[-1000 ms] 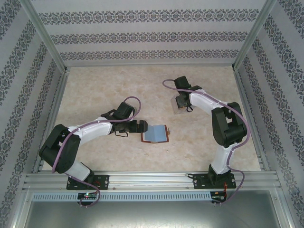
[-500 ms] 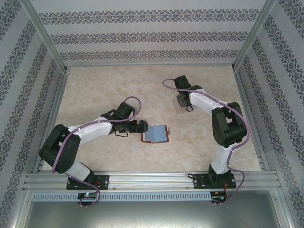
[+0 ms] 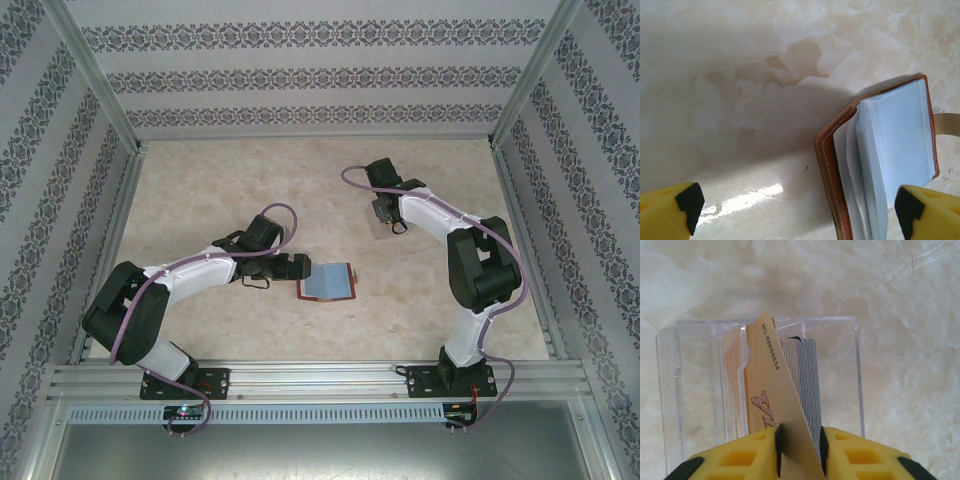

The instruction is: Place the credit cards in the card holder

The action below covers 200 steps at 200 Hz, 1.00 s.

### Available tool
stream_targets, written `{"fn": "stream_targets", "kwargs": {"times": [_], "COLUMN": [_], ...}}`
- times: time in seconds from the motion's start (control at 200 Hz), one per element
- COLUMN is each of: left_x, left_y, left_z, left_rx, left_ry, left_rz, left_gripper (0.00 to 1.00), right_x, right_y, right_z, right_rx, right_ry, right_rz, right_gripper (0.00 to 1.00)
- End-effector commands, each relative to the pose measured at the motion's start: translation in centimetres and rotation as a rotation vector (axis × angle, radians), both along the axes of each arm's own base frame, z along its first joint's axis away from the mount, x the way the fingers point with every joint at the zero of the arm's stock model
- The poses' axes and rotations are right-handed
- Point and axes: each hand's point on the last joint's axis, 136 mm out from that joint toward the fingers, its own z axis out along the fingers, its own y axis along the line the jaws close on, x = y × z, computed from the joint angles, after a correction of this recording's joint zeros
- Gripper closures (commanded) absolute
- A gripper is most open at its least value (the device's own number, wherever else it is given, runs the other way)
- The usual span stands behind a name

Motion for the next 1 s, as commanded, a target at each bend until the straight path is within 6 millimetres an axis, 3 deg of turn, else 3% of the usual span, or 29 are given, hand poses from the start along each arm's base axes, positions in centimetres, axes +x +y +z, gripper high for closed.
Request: {"fn": "stream_targets", "kwargs": {"times": [0.0, 0.22, 0.36, 0.585, 0.734, 0.869, 0.994], "left_x": [0.0, -0.1, -0.1, -0.1, -0.2, -0.4, -0.5], "left_y": [-0.5, -0.4, -0.4, -0.7, -0.8, -1.0, -0.8], "left_z": [-0.1, -0.2, -0.1, -0.1, -0.2, -0.2, -0.9], "left_rx": [-0.012, -0.011, -0.015, -0.030, -0.037, -0.045, -0.030], "left_ry": [-0.012, -0.013, -0.017, -0.015, -0.013, -0.009, 0.006], "left_rz": [-0.025, -0.025, -0.022, -0.033, -0.038, -0.043, -0.048], "left_gripper": [0.00, 0.00, 0.00, 0.00, 0.00, 0.00, 0.00], "right_x": [0.3, 0.0, -0.5, -1.2, -2.5, -5.2, -9.2], "right_y": [0.0, 0.4, 1.1, 1.4, 2.0, 5.0, 9.0], "right_z": [1.8, 2.3, 4.0, 5.9, 7.6, 8.6, 7.8], "right_rx": [-0.003, 0.038, 0.111, 0.222, 0.342, 0.583, 0.886], "right_ry": [-0.043, -0.046, -0.076, -0.117, -0.154, -0.135, -0.106], "right_rz": [-0.003, -0.005, -0.001, -0.009, -0.014, 0.015, 0.010], "right_gripper": [0.75, 0.81, 0.85, 1.00, 1.00, 1.00, 1.00]}}
